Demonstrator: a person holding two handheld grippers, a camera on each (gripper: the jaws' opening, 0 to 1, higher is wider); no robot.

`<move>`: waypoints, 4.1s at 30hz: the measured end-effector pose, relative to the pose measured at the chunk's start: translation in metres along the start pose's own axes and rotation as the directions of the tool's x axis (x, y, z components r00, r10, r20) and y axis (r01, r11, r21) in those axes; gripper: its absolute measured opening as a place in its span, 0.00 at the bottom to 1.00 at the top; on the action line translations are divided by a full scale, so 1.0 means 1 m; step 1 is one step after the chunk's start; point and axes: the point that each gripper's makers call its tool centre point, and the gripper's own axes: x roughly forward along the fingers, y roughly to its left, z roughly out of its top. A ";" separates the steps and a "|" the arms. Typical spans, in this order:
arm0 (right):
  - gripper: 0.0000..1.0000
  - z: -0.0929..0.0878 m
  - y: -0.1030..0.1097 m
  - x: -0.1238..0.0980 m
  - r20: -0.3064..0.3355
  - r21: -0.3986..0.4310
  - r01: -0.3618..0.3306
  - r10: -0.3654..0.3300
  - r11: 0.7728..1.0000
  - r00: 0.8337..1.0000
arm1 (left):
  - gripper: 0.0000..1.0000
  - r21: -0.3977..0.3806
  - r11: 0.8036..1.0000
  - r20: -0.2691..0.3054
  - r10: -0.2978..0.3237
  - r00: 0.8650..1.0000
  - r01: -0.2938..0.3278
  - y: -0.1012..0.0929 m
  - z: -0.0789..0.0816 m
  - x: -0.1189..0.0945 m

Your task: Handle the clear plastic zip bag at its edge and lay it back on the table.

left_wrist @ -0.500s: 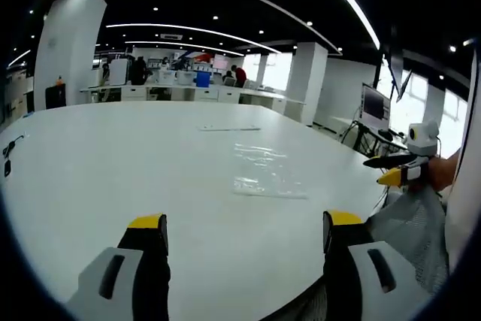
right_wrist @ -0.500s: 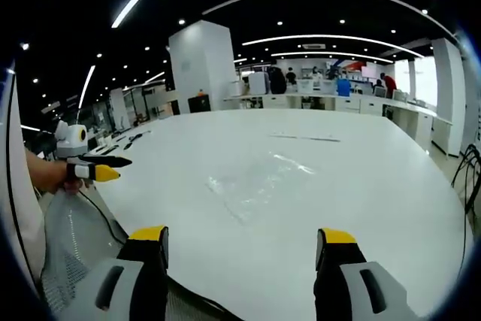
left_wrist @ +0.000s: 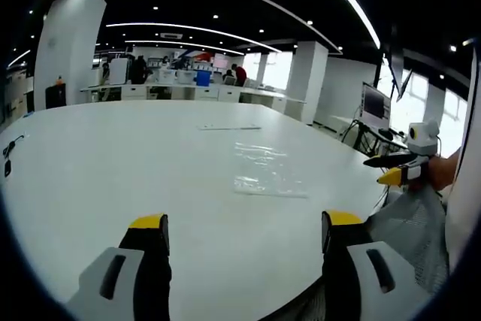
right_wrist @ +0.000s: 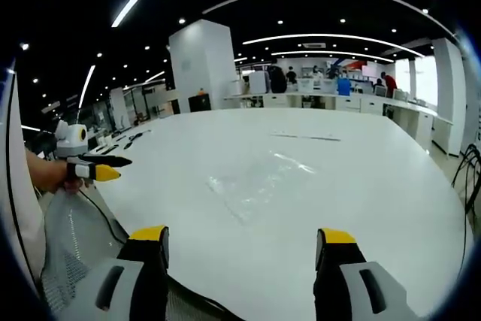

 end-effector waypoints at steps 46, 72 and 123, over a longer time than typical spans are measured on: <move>0.77 -0.002 0.003 0.000 -0.020 -0.009 -0.012 0.011 1.000 1.000 | 0.81 0.022 1.000 -0.012 -0.007 1.000 0.008 0.014 -0.011 0.001; 0.76 -0.001 0.011 0.008 -0.095 -0.069 -0.088 0.081 0.994 0.992 | 0.80 0.034 0.999 -0.011 -0.009 1.000 0.010 -0.004 -0.002 0.002; 0.55 0.015 0.019 0.100 -0.263 -0.349 -0.247 0.158 0.904 0.952 | 0.75 0.023 1.000 -0.018 -0.004 1.000 0.005 -0.008 0.001 0.000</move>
